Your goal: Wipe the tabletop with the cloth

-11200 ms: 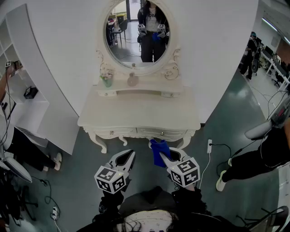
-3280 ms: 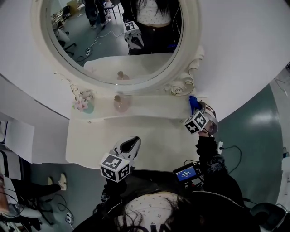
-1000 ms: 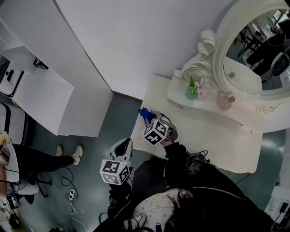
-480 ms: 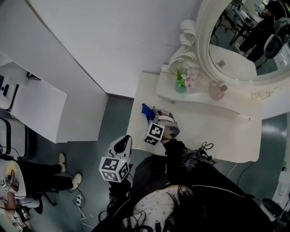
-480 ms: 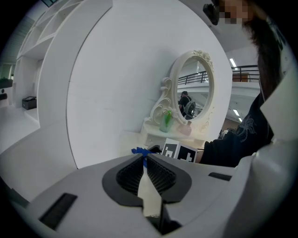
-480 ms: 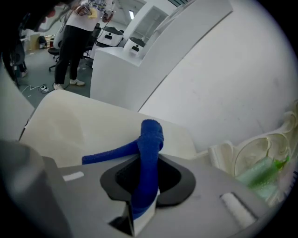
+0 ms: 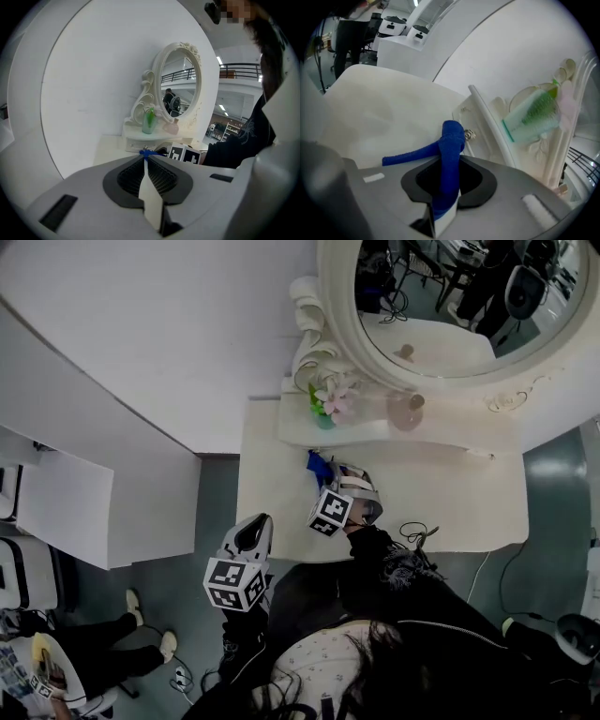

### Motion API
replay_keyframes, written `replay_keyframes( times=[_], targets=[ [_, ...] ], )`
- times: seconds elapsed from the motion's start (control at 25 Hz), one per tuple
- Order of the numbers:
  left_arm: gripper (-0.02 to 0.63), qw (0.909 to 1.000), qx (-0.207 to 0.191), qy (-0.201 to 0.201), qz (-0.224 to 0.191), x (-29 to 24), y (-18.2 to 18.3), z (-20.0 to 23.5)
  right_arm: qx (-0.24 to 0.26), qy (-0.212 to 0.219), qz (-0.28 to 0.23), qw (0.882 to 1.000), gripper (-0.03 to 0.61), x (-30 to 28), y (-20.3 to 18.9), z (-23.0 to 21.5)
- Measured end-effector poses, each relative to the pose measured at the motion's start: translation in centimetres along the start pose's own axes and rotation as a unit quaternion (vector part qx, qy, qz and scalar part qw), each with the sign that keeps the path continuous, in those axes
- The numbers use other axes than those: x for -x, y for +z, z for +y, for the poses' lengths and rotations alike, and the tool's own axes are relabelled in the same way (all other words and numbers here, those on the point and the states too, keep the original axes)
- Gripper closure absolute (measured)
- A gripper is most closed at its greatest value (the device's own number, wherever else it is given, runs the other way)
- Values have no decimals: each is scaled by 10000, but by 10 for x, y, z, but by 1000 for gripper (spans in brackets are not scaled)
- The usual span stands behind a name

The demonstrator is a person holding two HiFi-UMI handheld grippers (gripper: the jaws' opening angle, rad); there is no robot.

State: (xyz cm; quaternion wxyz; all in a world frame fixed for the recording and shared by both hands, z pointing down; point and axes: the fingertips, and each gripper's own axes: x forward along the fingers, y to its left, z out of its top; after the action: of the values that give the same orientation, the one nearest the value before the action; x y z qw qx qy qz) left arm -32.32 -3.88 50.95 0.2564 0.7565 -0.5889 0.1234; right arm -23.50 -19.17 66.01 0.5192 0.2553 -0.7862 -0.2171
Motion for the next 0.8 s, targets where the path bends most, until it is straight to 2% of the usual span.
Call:
replay_keyframes(
  times=[0.52, 0.8],
  targets=[
    [612, 9962, -490, -678, 233, -65, 19, -88, -916, -291, 686, 9930, 508, 26, -146, -52],
    [612, 9920, -707, -1013, 279, -105, 29, -152, -1184, -442, 1002, 9869, 508, 51, -234, -82]
  ],
)
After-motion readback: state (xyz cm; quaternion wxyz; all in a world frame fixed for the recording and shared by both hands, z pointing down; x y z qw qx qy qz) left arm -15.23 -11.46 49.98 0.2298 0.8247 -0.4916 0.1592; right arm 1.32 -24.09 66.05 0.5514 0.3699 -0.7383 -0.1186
